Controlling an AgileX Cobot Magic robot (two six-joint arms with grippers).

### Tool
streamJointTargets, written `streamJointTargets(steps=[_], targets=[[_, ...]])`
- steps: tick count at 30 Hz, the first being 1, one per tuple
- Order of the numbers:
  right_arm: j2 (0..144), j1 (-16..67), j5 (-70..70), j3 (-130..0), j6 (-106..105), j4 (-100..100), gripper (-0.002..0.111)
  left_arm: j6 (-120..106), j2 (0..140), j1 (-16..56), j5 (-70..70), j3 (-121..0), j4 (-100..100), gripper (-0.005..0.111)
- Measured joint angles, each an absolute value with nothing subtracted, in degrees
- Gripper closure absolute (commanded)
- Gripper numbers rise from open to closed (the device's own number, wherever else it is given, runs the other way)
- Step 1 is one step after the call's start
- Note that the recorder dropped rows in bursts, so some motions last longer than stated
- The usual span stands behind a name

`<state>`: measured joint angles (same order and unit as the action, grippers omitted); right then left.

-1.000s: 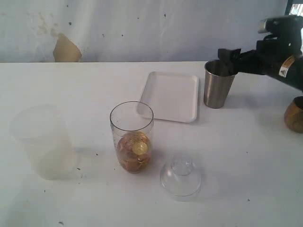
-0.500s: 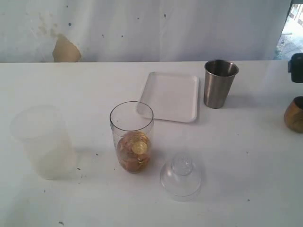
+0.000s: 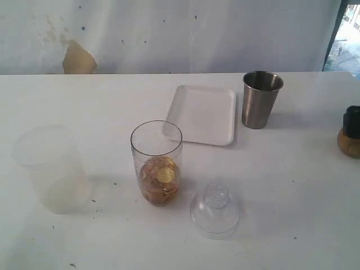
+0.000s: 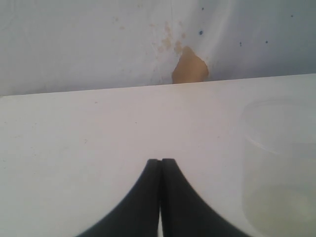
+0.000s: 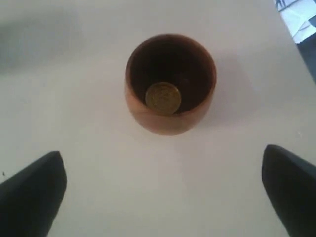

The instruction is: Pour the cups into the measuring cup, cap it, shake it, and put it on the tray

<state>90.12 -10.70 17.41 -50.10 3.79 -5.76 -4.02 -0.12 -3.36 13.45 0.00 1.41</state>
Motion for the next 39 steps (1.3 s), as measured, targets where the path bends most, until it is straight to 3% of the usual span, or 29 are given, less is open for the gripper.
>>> streamJointTargets(steps=[19,30,39], targets=[[102.2,-12.1,-0.3,-46.5,2.3,-4.7,0.003,-4.0,-0.1,-3.4,13.5,0.0,1.4,0.107],[106.0,-12.1,-26.4,-39.6,-5.1,-3.3,0.003,-4.0,-0.1,-3.4,13.5,0.0,1.4,0.107],[111.5,-12.1,-38.9,-37.2,-13.1,5.1,0.003,-4.0,-0.1,-3.4,13.5,0.0,1.4,0.107]])
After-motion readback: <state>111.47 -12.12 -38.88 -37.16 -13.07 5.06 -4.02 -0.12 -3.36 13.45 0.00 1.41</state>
